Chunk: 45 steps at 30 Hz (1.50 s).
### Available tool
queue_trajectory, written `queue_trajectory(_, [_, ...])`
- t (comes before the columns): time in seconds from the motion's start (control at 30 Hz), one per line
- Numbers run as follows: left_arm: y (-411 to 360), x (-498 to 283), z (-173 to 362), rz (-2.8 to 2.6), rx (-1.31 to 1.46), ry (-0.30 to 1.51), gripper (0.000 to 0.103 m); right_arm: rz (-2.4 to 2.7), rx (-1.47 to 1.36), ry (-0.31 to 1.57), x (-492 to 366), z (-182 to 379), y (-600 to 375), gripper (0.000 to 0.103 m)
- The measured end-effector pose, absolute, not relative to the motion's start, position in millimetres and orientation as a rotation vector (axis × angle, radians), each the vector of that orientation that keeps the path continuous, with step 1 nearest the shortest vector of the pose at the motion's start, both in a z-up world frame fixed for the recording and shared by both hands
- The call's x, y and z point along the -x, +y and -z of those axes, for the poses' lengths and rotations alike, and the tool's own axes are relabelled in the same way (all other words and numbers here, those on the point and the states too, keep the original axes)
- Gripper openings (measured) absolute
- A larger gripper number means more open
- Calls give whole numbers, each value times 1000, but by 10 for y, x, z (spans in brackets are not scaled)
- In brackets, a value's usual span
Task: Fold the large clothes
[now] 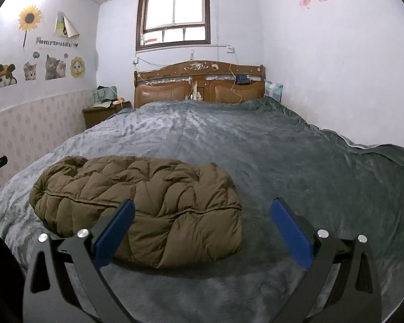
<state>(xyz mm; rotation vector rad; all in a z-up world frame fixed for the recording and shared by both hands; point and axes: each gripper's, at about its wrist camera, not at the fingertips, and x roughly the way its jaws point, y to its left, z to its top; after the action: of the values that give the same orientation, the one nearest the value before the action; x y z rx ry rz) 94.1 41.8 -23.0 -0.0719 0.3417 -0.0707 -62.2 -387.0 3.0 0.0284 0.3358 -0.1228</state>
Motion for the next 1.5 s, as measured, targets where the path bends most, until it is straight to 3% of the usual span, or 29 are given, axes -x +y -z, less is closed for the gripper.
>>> queue_trajectory(1.5, [434,-988,240,100,73,349,100,118,-28,347,582,-11,-3895,101])
